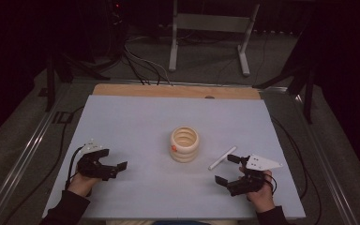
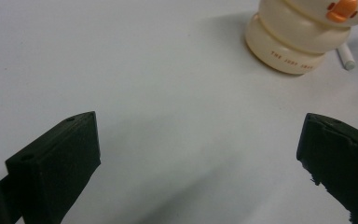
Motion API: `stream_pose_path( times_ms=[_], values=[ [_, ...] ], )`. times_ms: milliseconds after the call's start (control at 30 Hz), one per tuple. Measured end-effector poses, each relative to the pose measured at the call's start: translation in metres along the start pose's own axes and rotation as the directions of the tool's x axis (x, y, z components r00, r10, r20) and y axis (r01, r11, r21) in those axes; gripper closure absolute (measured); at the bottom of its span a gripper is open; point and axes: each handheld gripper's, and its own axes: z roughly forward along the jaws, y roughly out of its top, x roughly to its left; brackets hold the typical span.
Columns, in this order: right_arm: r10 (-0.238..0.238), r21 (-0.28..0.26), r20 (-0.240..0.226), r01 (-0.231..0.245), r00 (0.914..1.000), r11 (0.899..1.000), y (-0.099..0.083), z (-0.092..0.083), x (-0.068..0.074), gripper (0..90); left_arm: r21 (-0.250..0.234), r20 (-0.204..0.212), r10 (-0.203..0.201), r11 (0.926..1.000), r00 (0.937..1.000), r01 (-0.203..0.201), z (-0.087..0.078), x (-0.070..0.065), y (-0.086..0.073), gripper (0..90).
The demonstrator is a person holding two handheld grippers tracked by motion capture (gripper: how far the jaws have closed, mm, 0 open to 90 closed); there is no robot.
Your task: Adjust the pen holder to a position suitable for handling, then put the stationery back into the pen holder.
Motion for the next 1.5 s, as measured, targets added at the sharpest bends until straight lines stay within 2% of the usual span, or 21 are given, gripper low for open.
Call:
stream_pose_path(
  times_ms=[133,300,367,433,467,533,600,667,733,867,900,1000,1167,1233,1333,1433,1467,1500],
  values=[
    [-0.012,0.01,-0.006,0.012,0.9999,1.0,0.001,0.004,0.001,0.0,-0.03,0.0,0.008,0.9995,1.0,-0.008,-0.003,-0.001,-0.001,0.1],
    [-0.013,0.01,-0.011,0.013,0.9999,1.0,0.002,0.004,0.0,0.0,-0.023,-0.008,0.012,0.9997,0.9999,-0.012,-0.003,-0.002,-0.002,0.1],
    [-0.024,0.022,-0.017,0.025,0.9996,0.999,0.004,0.004,0.0,0.0,-0.02,-0.01,0.011,0.9997,0.9999,-0.011,-0.003,-0.002,-0.002,0.1],
    [-0.041,0.012,-0.028,0.041,0.9988,0.999,0.007,0.001,0.001,0.0,-0.018,-0.01,0.014,0.9997,0.9999,-0.014,-0.002,-0.003,-0.002,0.1],
    [-0.061,0.004,-0.02,0.061,0.9979,0.998,0.01,0.0,0.001,0.0,-0.014,-0.01,0.014,0.9998,0.9999,-0.014,-0.002,-0.003,-0.002,0.1],
    [-0.107,-0.038,0.032,0.108,0.9937,0.993,0.018,-0.008,0.002,0.0,-0.012,-0.007,0.016,0.9998,0.9998,-0.016,-0.001,-0.003,-0.002,0.1],
    [-0.109,-0.072,0.031,0.111,0.9935,0.991,0.024,-0.015,-0.001,0.0,-0.018,-0.008,0.015,0.9997,0.9998,-0.016,-0.003,-0.003,-0.001,0.1],
    [-0.121,-0.065,0.033,0.122,0.9922,0.99,0.027,-0.017,-0.002,0.0,-0.021,-0.007,0.014,0.9997,0.9999,-0.014,-0.003,-0.003,-0.001,0.1],
    [-0.166,-0.051,0.029,0.167,0.9857,0.985,0.033,-0.021,-0.005,0.0,-0.028,-0.006,0.009,0.9996,0.9999,-0.009,-0.004,-0.002,0.0,0.1],
    [-0.22,-0.01,-0.028,0.22,0.9751,0.976,0.045,-0.024,-0.011,0.0,-0.03,-0.008,0.008,0.9995,0.9999,-0.008,-0.005,-0.003,0.0,0.1],
    [-0.241,0.016,-0.025,0.241,0.9703,0.97,0.048,-0.024,-0.012,0.0,-0.03,-0.009,0.012,0.9995,0.9999,-0.012,-0.005,-0.003,0.0,0.1],
    [-0.284,0.079,-0.057,0.288,0.9572,0.954,0.056,-0.022,-0.016,0.0,-0.034,-0.008,0.012,0.9994,0.9999,-0.012,-0.006,-0.003,0.001,0.1],
    [-0.325,0.157,-0.104,0.338,0.9401,0.928,0.063,-0.014,-0.023,0.0,-0.034,-0.007,0.014,0.9993,0.9999,-0.014,-0.006,-0.004,0.001,0.1],
    [-0.358,0.184,-0.107,0.372,0.9275,0.91,0.064,-0.011,-0.024,0.0,-0.037,-0.006,0.011,0.9993,0.9999,-0.012,-0.006,-0.003,0.002,0.1],
    [-0.386,0.24,-0.11,0.401,0.916,0.884,0.067,-0.004,-0.027,0.0,-0.038,-0.006,0.011,0.9992,0.9999,-0.011,-0.006,-0.003,0.001,0.1],
    [-0.389,0.287,-0.135,0.412,0.9113,0.865,0.069,0.004,-0.029,0.0,-0.033,-0.011,0.013,0.9994,0.9998,-0.014,-0.005,-0.003,0.001,0.1],
    [-0.401,0.302,-0.141,0.425,0.9052,0.854,0.069,0.006,-0.029,0.0,-0.031,-0.012,0.017,0.9993,0.9998,-0.018,-0.005,-0.003,0.001,0.1],
    [-0.402,0.321,-0.146,0.428,0.9039,0.845,0.069,0.009,-0.029,0.0,-0.031,-0.012,0.017,0.9994,0.9998,-0.018,-0.005,-0.003,0.001,0.1]
  ],
)
